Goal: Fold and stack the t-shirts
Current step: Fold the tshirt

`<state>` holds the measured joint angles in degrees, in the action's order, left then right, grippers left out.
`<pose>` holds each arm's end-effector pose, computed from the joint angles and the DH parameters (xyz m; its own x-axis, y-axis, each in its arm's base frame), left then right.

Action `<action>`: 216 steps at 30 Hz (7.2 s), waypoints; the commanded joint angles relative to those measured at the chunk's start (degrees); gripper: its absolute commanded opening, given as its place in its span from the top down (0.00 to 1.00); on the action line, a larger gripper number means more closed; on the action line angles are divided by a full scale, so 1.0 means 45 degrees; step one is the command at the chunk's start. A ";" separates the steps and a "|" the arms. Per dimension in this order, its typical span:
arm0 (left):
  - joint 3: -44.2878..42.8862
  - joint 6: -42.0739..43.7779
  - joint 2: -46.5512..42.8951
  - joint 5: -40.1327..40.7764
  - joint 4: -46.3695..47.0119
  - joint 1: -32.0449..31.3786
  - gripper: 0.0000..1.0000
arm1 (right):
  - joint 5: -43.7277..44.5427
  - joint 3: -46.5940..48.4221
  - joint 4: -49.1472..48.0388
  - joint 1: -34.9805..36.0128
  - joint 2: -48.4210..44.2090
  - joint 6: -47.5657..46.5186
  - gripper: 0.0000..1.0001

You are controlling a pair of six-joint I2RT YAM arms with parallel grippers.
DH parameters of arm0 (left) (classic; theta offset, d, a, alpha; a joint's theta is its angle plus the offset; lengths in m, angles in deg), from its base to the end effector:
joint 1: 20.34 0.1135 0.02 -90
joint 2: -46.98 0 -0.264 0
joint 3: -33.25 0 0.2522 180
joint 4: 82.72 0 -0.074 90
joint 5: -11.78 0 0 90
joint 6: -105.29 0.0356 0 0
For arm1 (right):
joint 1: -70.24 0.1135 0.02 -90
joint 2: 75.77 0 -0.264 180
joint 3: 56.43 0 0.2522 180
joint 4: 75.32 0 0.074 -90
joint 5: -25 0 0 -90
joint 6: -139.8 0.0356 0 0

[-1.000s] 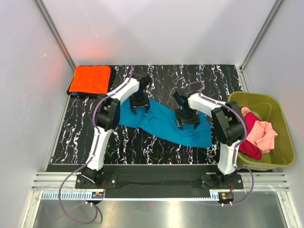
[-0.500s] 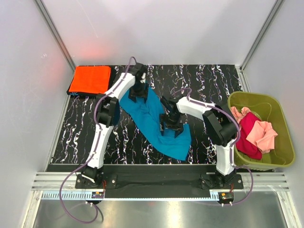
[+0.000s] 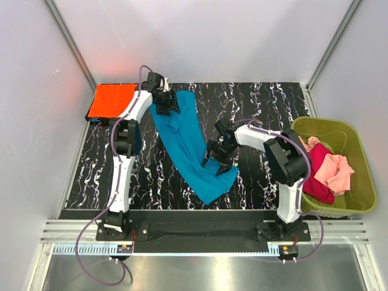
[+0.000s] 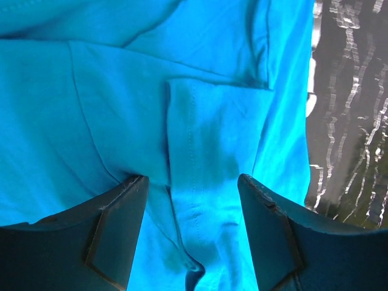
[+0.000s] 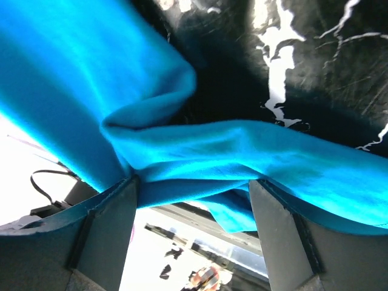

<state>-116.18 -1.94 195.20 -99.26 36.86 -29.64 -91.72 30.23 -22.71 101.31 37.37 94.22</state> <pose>0.5421 -0.1017 0.1658 -0.9081 -0.1314 -0.3976 0.0662 0.8925 -0.4462 0.3082 0.2044 0.1399 -0.9744 0.1428 0.1738 0.2074 0.8698 0.4478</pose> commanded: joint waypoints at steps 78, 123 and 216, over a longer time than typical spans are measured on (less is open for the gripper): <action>1.4237 -0.3998 -1.5491 0.5263 -0.2114 -0.5081 0.31 | 0.1174 -0.4110 -0.2303 0.1783 -0.1861 -0.0969 0.46; 2.4605 -1.4080 -1.8701 0.3111 0.3942 -0.8616 0.54 | 0.0293 -0.7099 -0.1544 0.0322 -0.6178 -0.2782 0.39; 0.8842 -0.5585 -0.8271 0.4793 -0.2367 -0.1528 1.00 | -0.1757 1.2293 0.4921 -0.2392 0.5617 -0.4560 1.00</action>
<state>-73.08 -29.20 157.08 -76.51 26.17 -37.59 -96.64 80.64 -3.00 91.48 61.02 74.75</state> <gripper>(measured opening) 0.009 0.012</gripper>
